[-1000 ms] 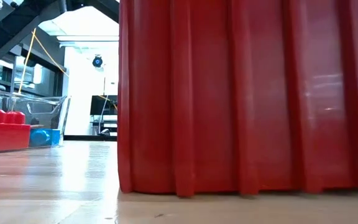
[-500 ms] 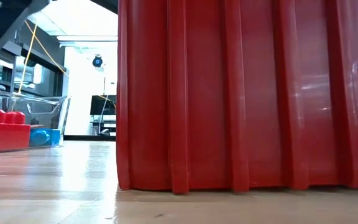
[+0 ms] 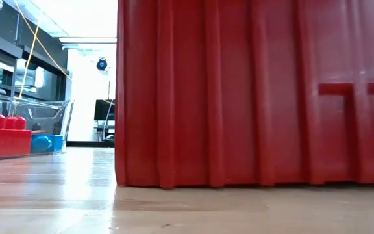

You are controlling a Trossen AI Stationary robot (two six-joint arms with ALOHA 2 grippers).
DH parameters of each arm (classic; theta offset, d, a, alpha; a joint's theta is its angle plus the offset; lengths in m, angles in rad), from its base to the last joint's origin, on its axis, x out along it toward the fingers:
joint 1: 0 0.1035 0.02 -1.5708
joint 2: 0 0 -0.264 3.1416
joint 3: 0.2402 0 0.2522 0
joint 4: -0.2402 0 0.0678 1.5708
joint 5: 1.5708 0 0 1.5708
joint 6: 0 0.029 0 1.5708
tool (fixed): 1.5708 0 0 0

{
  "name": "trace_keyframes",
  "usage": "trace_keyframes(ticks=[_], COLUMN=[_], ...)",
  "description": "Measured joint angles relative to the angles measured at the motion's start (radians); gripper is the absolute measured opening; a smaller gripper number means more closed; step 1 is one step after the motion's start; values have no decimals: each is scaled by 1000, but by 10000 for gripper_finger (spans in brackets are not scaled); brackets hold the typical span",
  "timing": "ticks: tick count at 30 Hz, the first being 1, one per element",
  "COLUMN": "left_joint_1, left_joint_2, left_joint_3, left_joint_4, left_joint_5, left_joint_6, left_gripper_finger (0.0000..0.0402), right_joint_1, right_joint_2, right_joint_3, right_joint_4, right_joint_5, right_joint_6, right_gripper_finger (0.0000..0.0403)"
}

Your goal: Sort Items/Unsort Items

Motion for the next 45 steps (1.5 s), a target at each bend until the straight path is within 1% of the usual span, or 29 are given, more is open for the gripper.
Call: trace_keyframes(ticks=[2, 3, 4, 6, 8, 10, 14, 16, 19, 22, 24, 28, 32, 36, 40, 43, 45], left_joint_1=[-12, -19, -30, -47, -60, -73, -84, -83, -83, -97, -104, -117, -124, -124, -124, -122, -120], left_joint_2=[3, 4, 5, 4, 5, 6, 6, 4, -1, 5, 32, 131, 256, 398, 521, 566, 567], left_joint_3=[-6, -21, -45, -98, -157, -204, -211, -175, -101, -65, -47, 20, 141, 293, 436, 504, 511], left_joint_4=[-198, -265, -312, -356, -349, -296, -175, -120, 10, 152, 180, 118, 27, -57, -184, -270, -281], left_joint_5=[-4, -5, -7, -8, -8, -1, 15, 14, 8, -46, -80, -98, -142, -145, -150, -162, -167], left_joint_6=[-34, -34, -31, -32, -51, -43, -29, 4, 90, 193, 248, 316, 434, 498, 609, 673, 689], left_gripper_finger=[134, 131, 127, 120, 110, 96, 80, 83, 104, 134, 156, 190, 209, 212, 213, 212, 212], right_joint_1=[-3, -7, -8, -10, -10, -10, -9, -9, -9, -9, -11, -13, -12, -12, -13, -13, -13], right_joint_2=[0, 0, 0, -1, -1, -2, -2, -2, -2, -2, -2, -2, -2, -2, -2, -2, -2], right_joint_3=[0, 0, 0, 0, 0, 0, 0, 0, 0, 0, 0, 0, 0, 0, 0, 0, 0], right_joint_4=[-1, 0, 0, 0, -1, -1, -1, -1, 0, 0, 1, 4, 8, 15, 16, 16, 20], right_joint_5=[22, 24, 25, 31, 31, 31, 28, 28, 23, 21, 12, 8, 14, 15, 15, 17, 20], right_joint_6=[-17, -25, -28, -30, -26, -22, 1, 1, -25, -81, -115, -161, -202, -243, -260, -247, -245], right_gripper_finger=[0, 0, 0, 0, 0, 0, 0, 0, 0, 0, 0, 0, 0, 0, 0, 0, 0])
